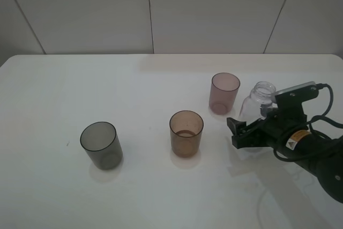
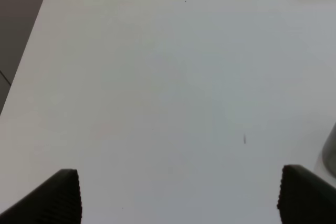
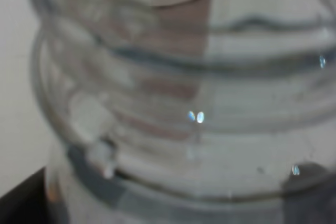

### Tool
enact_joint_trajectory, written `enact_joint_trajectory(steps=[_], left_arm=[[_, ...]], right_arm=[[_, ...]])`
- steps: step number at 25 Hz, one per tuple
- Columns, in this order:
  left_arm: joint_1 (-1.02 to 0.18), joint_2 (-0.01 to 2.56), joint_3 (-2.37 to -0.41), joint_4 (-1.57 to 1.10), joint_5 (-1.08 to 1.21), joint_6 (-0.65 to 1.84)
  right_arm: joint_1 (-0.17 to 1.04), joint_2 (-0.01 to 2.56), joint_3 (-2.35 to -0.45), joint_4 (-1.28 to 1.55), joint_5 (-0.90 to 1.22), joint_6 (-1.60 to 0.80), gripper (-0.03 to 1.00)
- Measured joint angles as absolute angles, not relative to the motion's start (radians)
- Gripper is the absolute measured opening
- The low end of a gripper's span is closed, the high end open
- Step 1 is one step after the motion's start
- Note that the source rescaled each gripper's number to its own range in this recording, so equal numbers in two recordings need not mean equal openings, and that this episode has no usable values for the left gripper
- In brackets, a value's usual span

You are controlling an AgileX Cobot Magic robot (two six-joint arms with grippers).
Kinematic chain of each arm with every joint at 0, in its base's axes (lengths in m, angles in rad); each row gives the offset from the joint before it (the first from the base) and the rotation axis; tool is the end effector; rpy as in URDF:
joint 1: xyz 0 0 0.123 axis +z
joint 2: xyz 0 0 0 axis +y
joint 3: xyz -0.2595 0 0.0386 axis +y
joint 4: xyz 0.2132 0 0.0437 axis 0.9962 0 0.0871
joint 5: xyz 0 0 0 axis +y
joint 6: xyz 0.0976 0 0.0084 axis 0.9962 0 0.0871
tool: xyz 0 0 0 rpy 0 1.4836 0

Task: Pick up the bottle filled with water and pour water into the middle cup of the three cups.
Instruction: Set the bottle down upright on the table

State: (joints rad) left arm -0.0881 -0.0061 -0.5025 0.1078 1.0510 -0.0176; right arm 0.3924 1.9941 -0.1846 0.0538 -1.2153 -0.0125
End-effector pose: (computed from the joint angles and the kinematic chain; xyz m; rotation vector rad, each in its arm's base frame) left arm -0.0063 0.0097 0.2592 0.0664 2.0208 0.0617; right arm 0.2045 0.0793 0.0786 -0.3694 2.0502 0.1911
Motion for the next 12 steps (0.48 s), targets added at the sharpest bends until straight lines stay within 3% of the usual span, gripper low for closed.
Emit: enact_joint_trajectory(steps=[3,12], left_arm=[[-0.088,-0.006,-0.503,0.108,1.051,-0.018],[-0.088,-0.006,-0.503,0.108,1.051,-0.018]], right_arm=[[0.392,1.994,-0.185,0.053,-1.215,-0.012,0.95],[0.392,1.841,-0.178,0.042,-1.214,-0.013,1.0]])
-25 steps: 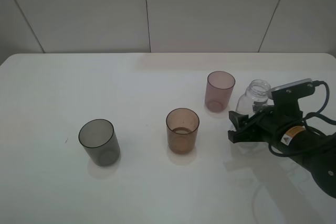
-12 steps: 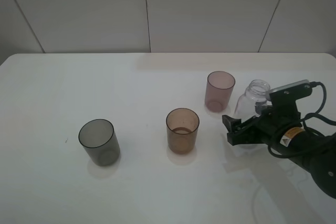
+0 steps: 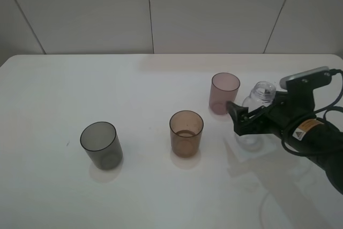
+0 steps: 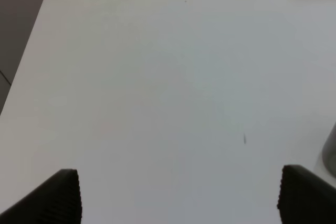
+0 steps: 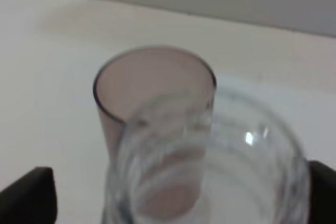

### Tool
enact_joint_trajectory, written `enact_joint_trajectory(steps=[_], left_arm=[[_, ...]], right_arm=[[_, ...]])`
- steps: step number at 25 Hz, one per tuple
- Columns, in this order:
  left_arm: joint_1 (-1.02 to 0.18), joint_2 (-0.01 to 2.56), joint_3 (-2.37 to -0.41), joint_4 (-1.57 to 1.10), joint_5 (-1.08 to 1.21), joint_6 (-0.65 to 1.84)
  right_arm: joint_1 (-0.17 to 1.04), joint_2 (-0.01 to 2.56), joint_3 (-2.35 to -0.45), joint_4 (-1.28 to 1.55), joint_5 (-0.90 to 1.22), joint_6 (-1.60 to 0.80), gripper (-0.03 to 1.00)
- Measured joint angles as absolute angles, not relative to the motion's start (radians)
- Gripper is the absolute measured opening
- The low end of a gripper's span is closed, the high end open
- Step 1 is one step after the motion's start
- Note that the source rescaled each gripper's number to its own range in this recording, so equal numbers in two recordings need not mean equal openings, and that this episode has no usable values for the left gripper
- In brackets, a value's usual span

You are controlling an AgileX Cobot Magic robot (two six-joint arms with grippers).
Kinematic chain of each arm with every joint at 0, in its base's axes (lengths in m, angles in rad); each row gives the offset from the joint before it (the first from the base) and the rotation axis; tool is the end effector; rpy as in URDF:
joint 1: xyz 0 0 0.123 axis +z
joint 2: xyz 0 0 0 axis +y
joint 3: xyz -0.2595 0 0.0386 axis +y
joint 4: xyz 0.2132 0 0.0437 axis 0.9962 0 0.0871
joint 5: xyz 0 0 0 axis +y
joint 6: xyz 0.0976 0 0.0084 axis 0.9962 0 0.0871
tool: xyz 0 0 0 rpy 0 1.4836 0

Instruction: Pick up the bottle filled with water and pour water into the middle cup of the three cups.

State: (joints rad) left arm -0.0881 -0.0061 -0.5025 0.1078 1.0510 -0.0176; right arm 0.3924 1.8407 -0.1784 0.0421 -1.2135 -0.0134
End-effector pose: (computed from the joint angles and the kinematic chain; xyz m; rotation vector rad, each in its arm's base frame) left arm -0.0063 0.0097 0.2592 0.0664 2.0208 0.0617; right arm 0.2065 0.0813 0.1117 -0.3508 1.9069 0.2244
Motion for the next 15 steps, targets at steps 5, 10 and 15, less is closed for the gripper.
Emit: enact_joint_trajectory(steps=[5,10,15], left_arm=[[-0.088,-0.006,-0.503,0.108,1.051,-0.018],[-0.088,-0.006,-0.503,0.108,1.051,-0.018],[-0.088,-0.006,-0.503,0.108,1.051,-0.018]], right_arm=[[0.392,1.675,-0.178,0.042,-1.214,-0.013,1.0],[0.392,1.476,-0.176,0.032,-1.214,0.005,1.0],[0.392,1.267,-0.173,0.031,-1.003,0.013,1.0]])
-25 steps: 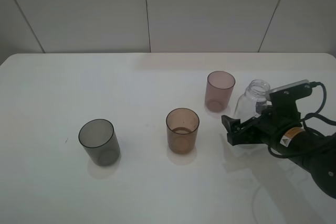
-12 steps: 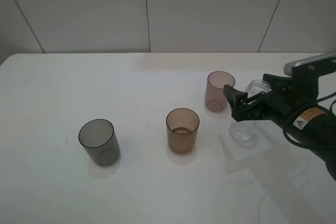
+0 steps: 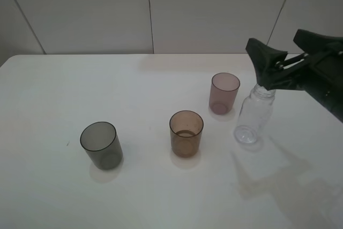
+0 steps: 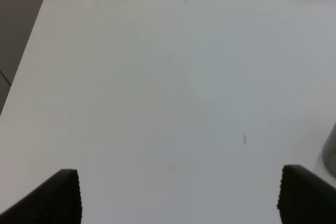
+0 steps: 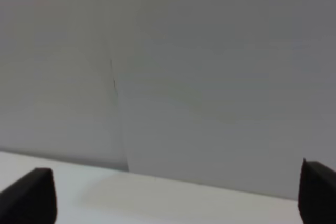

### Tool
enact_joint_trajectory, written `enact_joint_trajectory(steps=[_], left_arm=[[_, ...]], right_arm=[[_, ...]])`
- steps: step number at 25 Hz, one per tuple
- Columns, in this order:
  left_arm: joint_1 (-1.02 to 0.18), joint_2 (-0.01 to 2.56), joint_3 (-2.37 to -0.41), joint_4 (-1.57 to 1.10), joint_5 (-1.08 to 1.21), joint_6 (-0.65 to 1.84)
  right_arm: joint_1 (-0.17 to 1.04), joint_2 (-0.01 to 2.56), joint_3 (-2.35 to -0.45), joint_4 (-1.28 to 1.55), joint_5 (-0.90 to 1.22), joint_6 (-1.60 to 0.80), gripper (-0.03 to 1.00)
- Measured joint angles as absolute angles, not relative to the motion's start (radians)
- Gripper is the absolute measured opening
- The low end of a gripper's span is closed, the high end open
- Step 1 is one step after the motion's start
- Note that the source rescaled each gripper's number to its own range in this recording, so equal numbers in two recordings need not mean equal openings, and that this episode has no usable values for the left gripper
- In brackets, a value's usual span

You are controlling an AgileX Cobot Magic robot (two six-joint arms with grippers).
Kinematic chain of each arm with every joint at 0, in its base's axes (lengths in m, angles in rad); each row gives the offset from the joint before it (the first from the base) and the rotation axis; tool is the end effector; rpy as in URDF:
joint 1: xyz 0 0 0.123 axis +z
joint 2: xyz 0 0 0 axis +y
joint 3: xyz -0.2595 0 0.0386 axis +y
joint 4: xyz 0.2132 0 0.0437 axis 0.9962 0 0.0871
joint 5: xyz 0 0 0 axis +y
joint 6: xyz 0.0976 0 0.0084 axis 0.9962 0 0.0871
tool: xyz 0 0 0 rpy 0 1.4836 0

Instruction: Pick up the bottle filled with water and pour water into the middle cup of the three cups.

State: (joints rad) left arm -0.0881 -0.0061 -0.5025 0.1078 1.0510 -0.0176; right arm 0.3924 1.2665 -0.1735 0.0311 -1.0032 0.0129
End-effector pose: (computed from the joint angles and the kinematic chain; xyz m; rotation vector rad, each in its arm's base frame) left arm -0.0063 0.0097 0.2592 0.0664 2.0208 0.0617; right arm 0.1801 0.0718 0.2125 -0.2650 1.5597 0.3101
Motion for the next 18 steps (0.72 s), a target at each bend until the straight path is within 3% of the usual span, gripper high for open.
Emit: enact_joint_trajectory(steps=[2,6,10,13,18], left_arm=[[-0.088,-0.006,-0.503,0.108,1.051,-0.018],[-0.088,-0.006,-0.503,0.108,1.051,-0.018],[-0.088,-0.006,-0.503,0.108,1.051,-0.018],[-0.088,-0.006,-0.503,0.108,1.051,-0.018],[-0.088,-0.006,-0.503,0.108,1.051,-0.018]], right_arm=[[0.392,1.176,-0.194,0.031,-0.831,0.014,1.0],[0.392,1.009,-0.313,0.032,-0.294,0.016,1.0],[0.392,0.905,-0.519,0.031,0.283,0.06,1.0],[0.39,0.853,-0.655,-0.039,0.6,0.169,1.0],[0.387,0.729,-0.766,-0.206,0.875,0.306,1.0]])
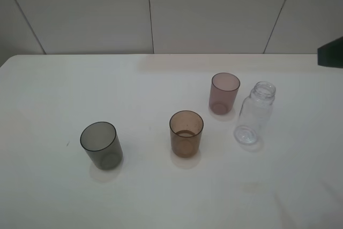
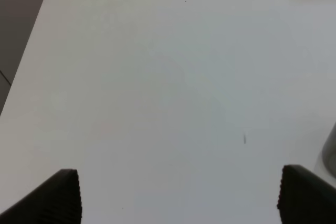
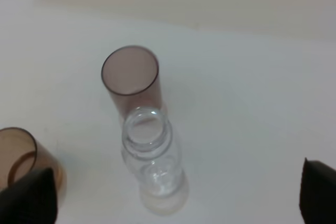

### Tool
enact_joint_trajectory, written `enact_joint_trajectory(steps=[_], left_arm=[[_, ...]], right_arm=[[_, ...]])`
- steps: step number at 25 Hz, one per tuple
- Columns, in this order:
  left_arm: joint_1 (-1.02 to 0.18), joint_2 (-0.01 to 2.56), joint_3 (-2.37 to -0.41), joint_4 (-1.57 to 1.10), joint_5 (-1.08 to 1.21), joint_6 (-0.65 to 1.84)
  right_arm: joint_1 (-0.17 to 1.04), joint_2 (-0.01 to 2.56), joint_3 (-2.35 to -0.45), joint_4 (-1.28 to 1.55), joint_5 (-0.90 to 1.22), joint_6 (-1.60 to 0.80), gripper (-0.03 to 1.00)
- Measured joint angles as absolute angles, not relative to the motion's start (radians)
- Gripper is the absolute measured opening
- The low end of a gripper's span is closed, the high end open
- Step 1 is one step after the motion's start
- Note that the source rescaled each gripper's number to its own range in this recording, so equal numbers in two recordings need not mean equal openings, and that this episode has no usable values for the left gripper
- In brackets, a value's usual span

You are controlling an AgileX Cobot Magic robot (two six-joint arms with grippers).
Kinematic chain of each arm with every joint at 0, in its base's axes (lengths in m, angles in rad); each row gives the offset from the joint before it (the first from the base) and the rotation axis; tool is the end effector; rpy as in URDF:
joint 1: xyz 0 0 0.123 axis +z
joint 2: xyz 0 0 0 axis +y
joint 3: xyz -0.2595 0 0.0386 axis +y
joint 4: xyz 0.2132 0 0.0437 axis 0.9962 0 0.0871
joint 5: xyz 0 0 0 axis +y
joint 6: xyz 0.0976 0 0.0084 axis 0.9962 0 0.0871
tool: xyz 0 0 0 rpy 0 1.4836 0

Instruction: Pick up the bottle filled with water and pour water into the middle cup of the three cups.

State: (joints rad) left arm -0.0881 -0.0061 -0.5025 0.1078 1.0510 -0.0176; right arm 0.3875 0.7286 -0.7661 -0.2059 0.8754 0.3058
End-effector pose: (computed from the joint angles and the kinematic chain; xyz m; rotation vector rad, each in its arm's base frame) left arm -0.0063 0.0097 0.2592 0.0664 2.0208 0.0617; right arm 0.1121 0.0291 0.3109 -0.1669 2.2960 0.1059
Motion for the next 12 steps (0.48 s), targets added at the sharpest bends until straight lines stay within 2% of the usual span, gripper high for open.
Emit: enact_joint_trajectory(steps=[5,12], left_arm=[[-0.088,-0.006,-0.503,0.108,1.051,-0.018],[-0.088,-0.006,-0.503,0.108,1.051,-0.018]], right_arm=[[0.384,0.509,-0.776,-0.234,0.932,0.311,1.0],[0.384,0.272,-0.776,-0.135,0.996,0.284,1.0]])
